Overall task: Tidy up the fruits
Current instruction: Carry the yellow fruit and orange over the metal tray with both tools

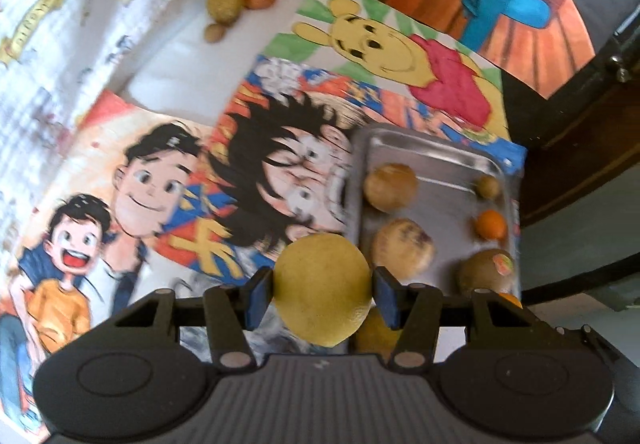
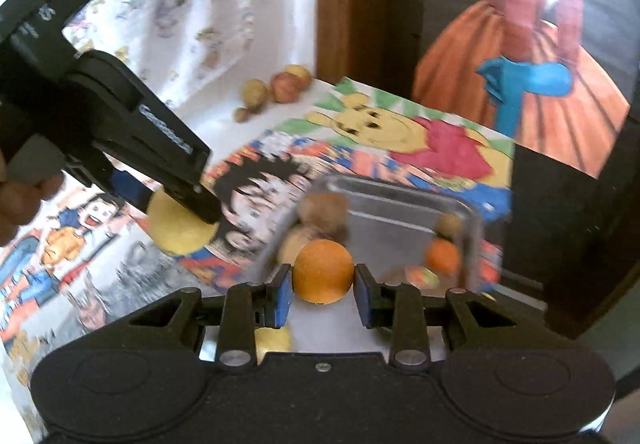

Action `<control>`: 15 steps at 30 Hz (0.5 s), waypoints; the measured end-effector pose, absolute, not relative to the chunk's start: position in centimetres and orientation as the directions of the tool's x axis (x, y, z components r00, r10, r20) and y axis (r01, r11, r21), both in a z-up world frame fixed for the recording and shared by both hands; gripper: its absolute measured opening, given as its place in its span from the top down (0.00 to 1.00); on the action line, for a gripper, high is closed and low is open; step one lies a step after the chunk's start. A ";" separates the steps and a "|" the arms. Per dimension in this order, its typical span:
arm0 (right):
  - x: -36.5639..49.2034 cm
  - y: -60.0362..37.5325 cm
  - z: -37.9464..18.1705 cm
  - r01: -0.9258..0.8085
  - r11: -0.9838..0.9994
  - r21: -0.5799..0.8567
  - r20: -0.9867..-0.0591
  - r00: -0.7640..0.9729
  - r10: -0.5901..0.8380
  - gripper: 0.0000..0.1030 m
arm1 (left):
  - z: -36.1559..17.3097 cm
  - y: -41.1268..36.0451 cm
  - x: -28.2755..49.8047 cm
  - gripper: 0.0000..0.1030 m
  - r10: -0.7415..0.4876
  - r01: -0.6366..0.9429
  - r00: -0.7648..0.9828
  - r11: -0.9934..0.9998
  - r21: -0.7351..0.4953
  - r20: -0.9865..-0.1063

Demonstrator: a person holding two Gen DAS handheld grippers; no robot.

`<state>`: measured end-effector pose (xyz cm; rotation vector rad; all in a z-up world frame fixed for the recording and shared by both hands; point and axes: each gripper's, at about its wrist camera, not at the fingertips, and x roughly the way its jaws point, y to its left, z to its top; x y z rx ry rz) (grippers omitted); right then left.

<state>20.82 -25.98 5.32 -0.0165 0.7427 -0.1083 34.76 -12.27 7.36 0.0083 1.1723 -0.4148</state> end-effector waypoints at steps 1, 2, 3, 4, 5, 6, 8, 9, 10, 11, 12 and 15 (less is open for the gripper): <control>20.3 -26.5 5.2 0.103 0.993 -0.056 -0.678 0.726 -0.113 0.67 | 7.4 -12.6 34.3 0.44 -0.314 0.326 0.318 0.922 -0.208 -0.894; 19.8 -27.1 5.1 0.114 0.992 -0.056 -0.681 0.722 -0.121 0.67 | 7.4 -12.9 33.8 0.44 -0.315 0.330 0.315 0.921 -0.208 -0.895; 19.4 -27.5 5.0 0.124 0.991 -0.055 -0.685 0.717 -0.128 0.67 | 7.3 -13.1 33.4 0.44 -0.315 0.333 0.310 0.920 -0.207 -0.897; 18.9 -28.0 4.8 0.134 0.989 -0.055 -0.688 0.713 -0.135 0.67 | 7.3 -13.4 33.0 0.44 -0.312 0.335 0.305 0.919 -0.205 -0.900; 18.5 -28.4 4.7 0.142 0.988 -0.054 -0.691 0.709 -0.140 0.67 | 7.1 -13.6 32.6 0.44 -0.310 0.336 0.300 0.920 -0.204 -0.902; 18.1 -28.7 4.5 0.148 0.988 -0.054 -0.694 0.706 -0.143 0.67 | 7.0 -13.7 32.2 0.44 -0.306 0.336 0.295 0.920 -0.202 -0.905; 17.3 -29.3 4.2 0.156 0.986 -0.053 -0.701 0.697 -0.148 0.67 | 6.8 -13.9 31.3 0.44 -0.299 0.333 0.282 0.922 -0.199 -0.912; 17.1 -29.5 4.1 0.158 0.986 -0.053 -0.706 0.692 -0.149 0.67 | 6.7 -13.9 30.9 0.44 -0.295 0.332 0.275 0.922 -0.198 -0.915; 16.8 -29.7 3.9 0.160 0.986 -0.051 -0.710 0.688 -0.149 0.67 | 6.6 -13.9 30.4 0.44 -0.291 0.331 0.267 0.923 -0.196 -0.919; 16.5 -29.9 3.7 0.160 0.986 -0.050 -0.715 0.683 -0.147 0.67 | 6.5 -13.8 30.0 0.44 -0.286 0.333 0.258 0.923 -0.193 -0.923; 16.3 -30.0 3.6 0.159 0.986 -0.048 -0.719 0.680 -0.145 0.67 | 6.4 -13.8 29.5 0.44 -0.281 0.337 0.249 0.922 -0.189 -0.927; 15.6 -30.3 3.0 0.155 0.987 -0.044 -0.731 0.668 -0.138 0.67 | 5.7 -13.7 28.3 0.44 -0.263 0.344 0.215 0.922 -0.179 -0.940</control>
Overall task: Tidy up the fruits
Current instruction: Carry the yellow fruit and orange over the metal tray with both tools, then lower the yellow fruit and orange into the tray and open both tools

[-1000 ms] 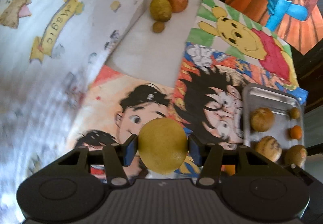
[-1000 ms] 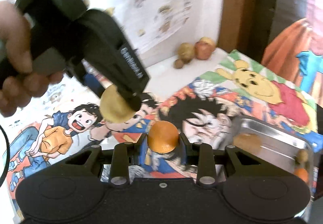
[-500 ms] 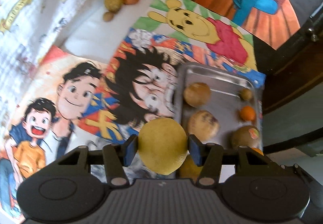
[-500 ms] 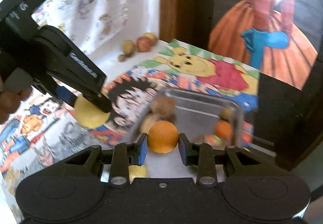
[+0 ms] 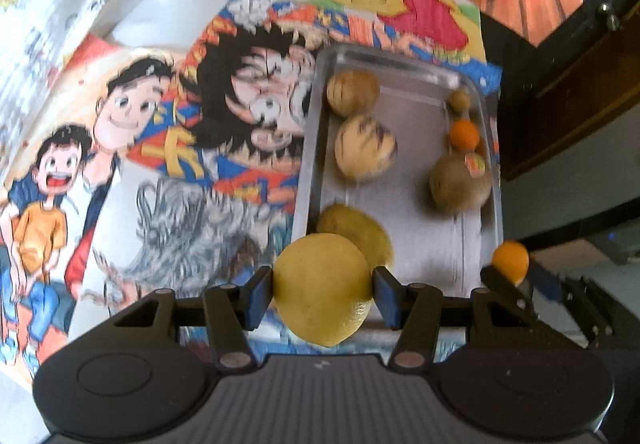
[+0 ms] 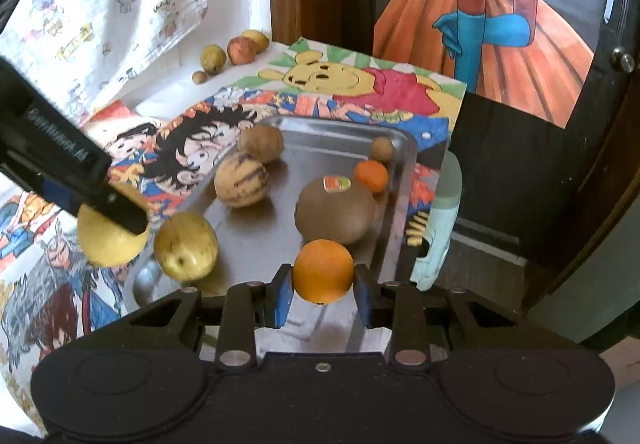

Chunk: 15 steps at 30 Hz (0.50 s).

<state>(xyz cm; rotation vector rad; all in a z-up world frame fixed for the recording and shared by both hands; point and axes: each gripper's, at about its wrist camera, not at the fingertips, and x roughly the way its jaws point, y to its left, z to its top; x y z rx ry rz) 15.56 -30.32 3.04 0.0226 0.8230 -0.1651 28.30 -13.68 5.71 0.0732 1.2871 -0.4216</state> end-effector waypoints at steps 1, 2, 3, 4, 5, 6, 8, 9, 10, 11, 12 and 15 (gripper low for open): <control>15.4 -30.4 2.8 0.154 0.987 -0.042 -0.736 0.664 -0.135 0.67 | 5.5 -13.7 28.0 0.44 -0.260 0.343 0.203 0.922 -0.181 -0.944; 15.2 -30.5 2.6 0.154 0.987 -0.041 -0.740 0.659 -0.133 0.67 | 5.1 -13.7 27.8 0.44 -0.259 0.340 0.190 0.922 -0.184 -0.947; 15.1 -30.5 2.4 0.153 0.987 -0.039 -0.743 0.656 -0.131 0.67 | 4.8 -13.8 27.6 0.44 -0.259 0.337 0.177 0.922 -0.189 -0.950; 15.1 -30.5 2.4 0.152 0.988 -0.038 -0.745 0.654 -0.129 0.67 | 4.5 -14.0 27.3 0.44 -0.261 0.337 0.167 0.921 -0.194 -0.951; 15.0 -30.6 2.3 0.151 0.988 -0.037 -0.748 0.652 -0.128 0.67 | 4.3 -14.1 27.2 0.44 -0.260 0.336 0.159 0.921 -0.196 -0.952; 15.0 -30.6 2.2 0.150 0.988 -0.036 -0.750 0.650 -0.126 0.67 | 4.1 -14.3 27.0 0.44 -0.258 0.337 0.154 0.921 -0.195 -0.954; 15.0 -30.5 2.2 0.146 0.989 -0.036 -0.751 0.649 -0.123 0.67 | 3.8 -14.5 26.7 0.44 -0.255 0.344 0.146 0.919 -0.193 -0.956; 14.9 -30.5 2.1 0.145 0.989 -0.036 -0.751 0.648 -0.122 0.67 | 3.7 -14.7 26.6 0.44 -0.254 0.346 0.145 0.919 -0.192 -0.956; 15.0 -30.5 2.1 0.143 0.989 -0.036 -0.752 0.648 -0.121 0.67 | 3.7 -14.8 26.6 0.44 -0.255 0.347 0.143 0.918 -0.193 -0.956; 15.0 -30.5 2.1 0.141 0.989 -0.037 -0.753 0.647 -0.120 0.67 | 3.6 -14.9 26.5 0.44 -0.257 0.347 0.142 0.917 -0.195 -0.956; 15.0 -30.5 2.0 0.138 0.990 -0.037 -0.754 0.646 -0.118 0.67 | 3.5 -15.0 26.6 0.44 -0.258 0.346 0.141 0.917 -0.196 -0.956; 14.9 -30.4 1.9 0.134 0.990 -0.038 -0.758 0.642 -0.115 0.67 | 3.2 -15.3 26.6 0.44 -0.265 0.347 0.136 0.915 -0.205 -0.954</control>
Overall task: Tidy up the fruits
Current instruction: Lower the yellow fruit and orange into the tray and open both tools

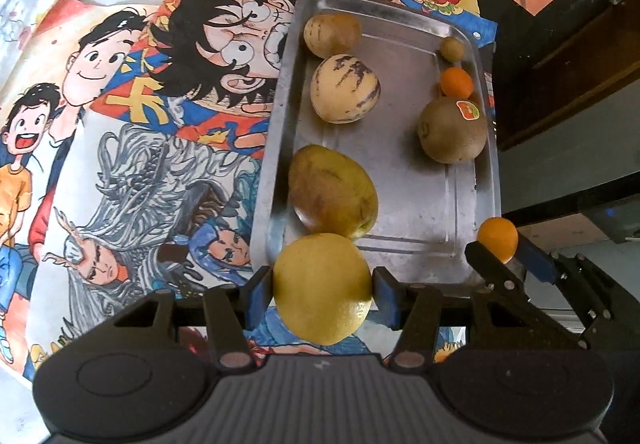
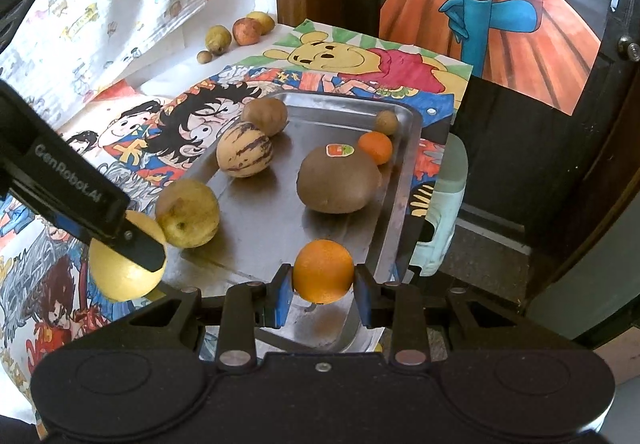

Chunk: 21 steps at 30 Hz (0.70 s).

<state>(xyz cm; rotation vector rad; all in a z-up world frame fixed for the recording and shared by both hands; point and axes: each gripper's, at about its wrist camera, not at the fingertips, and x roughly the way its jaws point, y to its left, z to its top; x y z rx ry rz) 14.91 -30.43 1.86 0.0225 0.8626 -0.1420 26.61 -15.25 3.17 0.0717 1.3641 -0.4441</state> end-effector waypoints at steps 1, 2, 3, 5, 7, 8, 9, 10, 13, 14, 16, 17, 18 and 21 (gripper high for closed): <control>14.9 -30.4 1.8 0.133 0.990 -0.038 -0.760 0.640 -0.115 0.67 | 3.1 -15.4 26.6 0.44 -0.266 0.347 0.136 0.915 -0.206 -0.954; 14.9 -30.4 1.7 0.132 0.991 -0.038 -0.761 0.638 -0.114 0.67 | 3.1 -15.4 26.6 0.44 -0.267 0.349 0.139 0.915 -0.205 -0.954; 14.9 -30.4 1.7 0.131 0.991 -0.038 -0.763 0.636 -0.113 0.67 | 3.1 -15.4 26.6 0.44 -0.269 0.351 0.140 0.914 -0.206 -0.953; 15.0 -30.4 1.6 0.130 0.991 -0.038 -0.765 0.634 -0.113 0.67 | 3.1 -15.4 26.7 0.44 -0.276 0.346 0.140 0.914 -0.214 -0.951; 15.1 -30.4 1.5 0.128 0.991 -0.039 -0.766 0.633 -0.112 0.67 | 3.0 -15.3 26.9 0.44 -0.280 0.342 0.141 0.914 -0.219 -0.950; 15.2 -30.3 1.5 0.127 0.991 -0.039 -0.766 0.633 -0.112 0.67 | 3.0 -15.4 27.0 0.44 -0.281 0.342 0.143 0.914 -0.219 -0.949; 15.2 -30.3 1.4 0.126 0.991 -0.039 -0.767 0.632 -0.111 0.67 | 3.0 -15.4 27.1 0.44 -0.281 0.341 0.143 0.914 -0.219 -0.949; 15.3 -30.3 1.4 0.125 0.991 -0.039 -0.768 0.631 -0.110 0.67 | 3.0 -15.5 27.2 0.44 -0.283 0.339 0.144 0.914 -0.221 -0.948; 15.4 -30.3 1.3 0.121 0.992 -0.039 -0.770 0.629 -0.107 0.67 | 2.8 -15.6 27.5 0.44 -0.287 0.337 0.147 0.914 -0.224 -0.947; 15.5 -30.3 1.3 0.120 0.992 -0.040 -0.771 0.628 -0.107 0.67 | 2.8 -15.6 27.6 0.44 -0.287 0.335 0.150 0.915 -0.225 -0.946; 15.6 -30.3 1.1 0.119 0.992 -0.040 -0.773 0.626 -0.106 0.67 | 2.7 -15.6 27.8 0.44 -0.290 0.330 0.152 0.916 -0.228 -0.945; 15.7 -30.3 1.1 0.118 0.992 -0.040 -0.774 0.625 -0.105 0.67 | 2.7 -15.6 27.9 0.44 -0.291 0.329 0.153 0.916 -0.230 -0.944; 15.7 -30.3 1.0 0.118 0.992 -0.040 -0.775 0.624 -0.105 0.67 | 2.6 -15.6 28.0 0.44 -0.292 0.329 0.154 0.916 -0.230 -0.944; 15.9 -30.3 0.7 0.116 0.992 -0.040 -0.779 0.618 -0.104 0.67 | 2.4 -15.8 28.3 0.44 -0.287 0.323 0.156 0.919 -0.226 -0.945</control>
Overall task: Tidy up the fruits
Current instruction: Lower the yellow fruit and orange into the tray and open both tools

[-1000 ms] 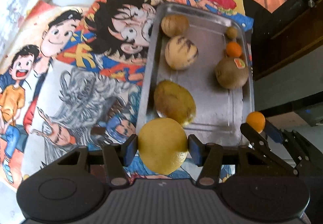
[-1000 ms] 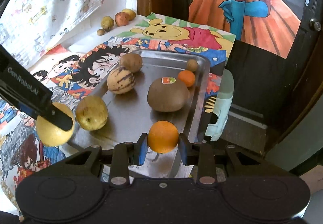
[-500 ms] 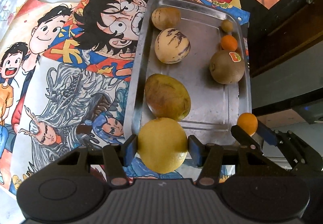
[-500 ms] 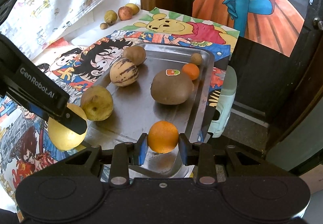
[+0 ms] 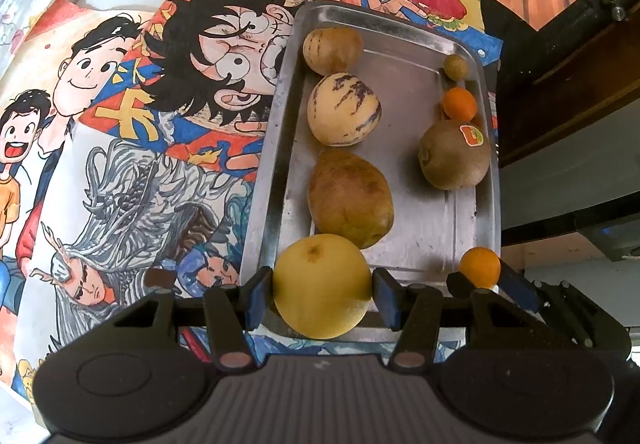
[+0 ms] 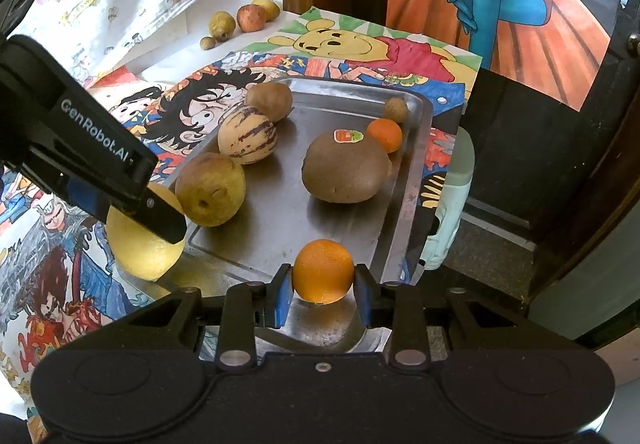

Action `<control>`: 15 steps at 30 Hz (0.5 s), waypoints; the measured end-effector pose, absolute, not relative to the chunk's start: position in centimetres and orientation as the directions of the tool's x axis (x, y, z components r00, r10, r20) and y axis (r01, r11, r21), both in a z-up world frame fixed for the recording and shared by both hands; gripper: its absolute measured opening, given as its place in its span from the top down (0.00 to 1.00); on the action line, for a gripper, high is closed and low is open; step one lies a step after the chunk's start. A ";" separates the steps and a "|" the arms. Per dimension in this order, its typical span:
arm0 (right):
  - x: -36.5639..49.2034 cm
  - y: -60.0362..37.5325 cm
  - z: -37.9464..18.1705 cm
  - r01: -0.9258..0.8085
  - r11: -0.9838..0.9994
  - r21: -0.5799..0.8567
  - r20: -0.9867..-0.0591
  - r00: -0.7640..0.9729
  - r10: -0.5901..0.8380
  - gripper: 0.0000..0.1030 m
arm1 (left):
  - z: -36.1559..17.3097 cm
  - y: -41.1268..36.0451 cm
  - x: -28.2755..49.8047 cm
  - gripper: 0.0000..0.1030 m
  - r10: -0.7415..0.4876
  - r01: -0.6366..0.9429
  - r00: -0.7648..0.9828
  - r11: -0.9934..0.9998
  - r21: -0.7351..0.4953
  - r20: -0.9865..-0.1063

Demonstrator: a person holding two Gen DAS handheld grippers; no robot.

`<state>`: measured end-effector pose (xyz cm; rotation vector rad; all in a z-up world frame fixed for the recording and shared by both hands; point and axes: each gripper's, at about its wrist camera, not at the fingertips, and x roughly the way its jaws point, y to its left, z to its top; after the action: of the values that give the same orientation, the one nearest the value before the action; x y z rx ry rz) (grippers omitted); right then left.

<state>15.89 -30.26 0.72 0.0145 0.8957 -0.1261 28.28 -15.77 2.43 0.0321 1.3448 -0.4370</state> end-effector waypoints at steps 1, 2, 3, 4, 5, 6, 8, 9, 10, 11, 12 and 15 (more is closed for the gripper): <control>15.9 -30.3 0.6 0.115 0.993 -0.040 -0.781 0.616 -0.103 0.67 | 2.3 -15.8 28.4 0.44 -0.286 0.320 0.156 0.920 -0.226 -0.945; 16.0 -30.3 0.6 0.114 0.993 -0.040 -0.783 0.614 -0.102 0.67 | 2.2 -15.9 28.5 0.44 -0.286 0.318 0.155 0.921 -0.226 -0.946; 16.0 -30.3 0.5 0.112 0.993 -0.039 -0.784 0.612 -0.100 0.67 | 2.1 -15.9 28.6 0.44 -0.285 0.316 0.155 0.921 -0.226 -0.946; 16.0 -30.3 0.4 0.111 0.993 -0.038 -0.786 0.610 -0.098 0.67 | 2.0 -15.9 28.7 0.44 -0.285 0.315 0.153 0.922 -0.226 -0.946; 16.0 -30.3 0.3 0.109 0.993 -0.038 -0.789 0.607 -0.096 0.67 | 2.0 -16.0 28.7 0.44 -0.284 0.313 0.151 0.922 -0.227 -0.947; 16.1 -30.3 0.3 0.107 0.994 -0.037 -0.791 0.605 -0.095 0.67 | 1.9 -15.9 28.7 0.44 -0.284 0.311 0.150 0.923 -0.228 -0.947; 16.2 -30.2 0.1 0.106 0.994 -0.036 -0.794 0.601 -0.092 0.67 | 1.9 -15.9 28.7 0.44 -0.285 0.312 0.151 0.922 -0.228 -0.947; 16.2 -30.2 0.1 0.104 0.994 -0.035 -0.795 0.600 -0.091 0.67 | 1.9 -15.9 28.7 0.44 -0.286 0.310 0.150 0.923 -0.230 -0.946; 16.2 -30.1 0.0 0.103 0.994 -0.034 -0.796 0.598 -0.090 0.67 | 1.9 -15.9 28.7 0.44 -0.287 0.308 0.150 0.923 -0.231 -0.946; 16.3 -30.1 0.0 0.102 0.994 -0.034 -0.798 0.596 -0.089 0.67 | 1.9 -15.9 28.7 0.44 -0.287 0.306 0.149 0.923 -0.232 -0.946; 16.3 -30.1 -0.1 0.101 0.994 -0.034 -0.799 0.594 -0.087 0.67 | 1.9 -15.9 28.8 0.44 -0.287 0.305 0.148 0.923 -0.233 -0.946; 16.3 -30.0 -0.1 0.098 0.995 -0.032 -0.803 0.590 -0.084 0.67 | 1.9 -15.9 28.8 0.43 -0.287 0.305 0.147 0.923 -0.233 -0.947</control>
<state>16.33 -30.04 -0.12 0.0164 0.9338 -0.1057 28.82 -15.87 1.89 0.0153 1.3584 -0.4261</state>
